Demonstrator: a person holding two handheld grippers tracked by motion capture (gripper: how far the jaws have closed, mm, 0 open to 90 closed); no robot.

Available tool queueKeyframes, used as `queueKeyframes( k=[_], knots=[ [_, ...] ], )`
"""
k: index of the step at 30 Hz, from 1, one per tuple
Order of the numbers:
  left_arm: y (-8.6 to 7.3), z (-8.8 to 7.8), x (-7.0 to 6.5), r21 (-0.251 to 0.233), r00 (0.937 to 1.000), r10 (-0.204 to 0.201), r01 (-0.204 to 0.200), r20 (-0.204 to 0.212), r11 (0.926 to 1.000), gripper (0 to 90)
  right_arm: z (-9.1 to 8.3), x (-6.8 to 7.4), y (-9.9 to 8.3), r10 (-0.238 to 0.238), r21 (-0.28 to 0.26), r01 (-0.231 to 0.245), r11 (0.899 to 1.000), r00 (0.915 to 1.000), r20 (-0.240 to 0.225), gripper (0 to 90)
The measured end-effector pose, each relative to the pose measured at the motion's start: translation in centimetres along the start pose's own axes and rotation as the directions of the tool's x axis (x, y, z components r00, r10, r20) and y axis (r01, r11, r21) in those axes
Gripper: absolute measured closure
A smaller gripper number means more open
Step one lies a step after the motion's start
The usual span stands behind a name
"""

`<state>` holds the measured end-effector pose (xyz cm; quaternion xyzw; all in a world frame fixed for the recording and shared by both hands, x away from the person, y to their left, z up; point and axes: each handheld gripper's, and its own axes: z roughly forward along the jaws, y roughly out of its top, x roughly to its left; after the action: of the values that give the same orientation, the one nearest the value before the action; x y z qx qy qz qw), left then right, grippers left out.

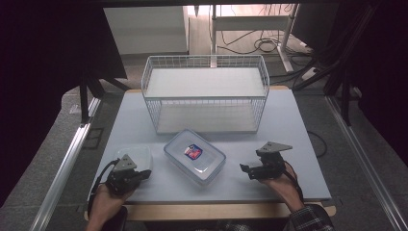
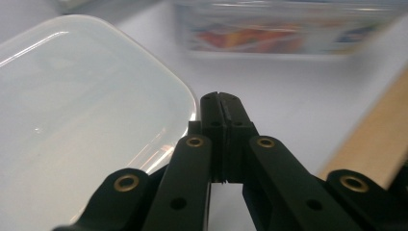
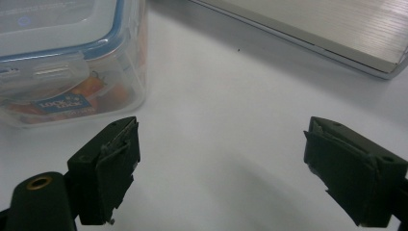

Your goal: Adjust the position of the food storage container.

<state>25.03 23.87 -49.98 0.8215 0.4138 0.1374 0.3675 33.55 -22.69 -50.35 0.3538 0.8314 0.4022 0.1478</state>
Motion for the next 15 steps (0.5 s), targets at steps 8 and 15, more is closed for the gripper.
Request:
queueKeyframes(
  k=[8,15],
  knots=[
    [0.7,0.3,4.1,0.017,0.9965,-0.025,0.026,-0.080,0.9995,90.0,-0.1,0.1,0.1,-0.003,-0.010,0.003,1.000,1.0000,-0.008,13.0],
    [3.0,0.8,3.3,0.000,0.9932,-0.016,0.016,-0.116,0.9999,90.0,-0.2,0.3,0.4,-0.003,-0.018,0.003,1.000,0.9998,-0.022,22.8]
  ],
)
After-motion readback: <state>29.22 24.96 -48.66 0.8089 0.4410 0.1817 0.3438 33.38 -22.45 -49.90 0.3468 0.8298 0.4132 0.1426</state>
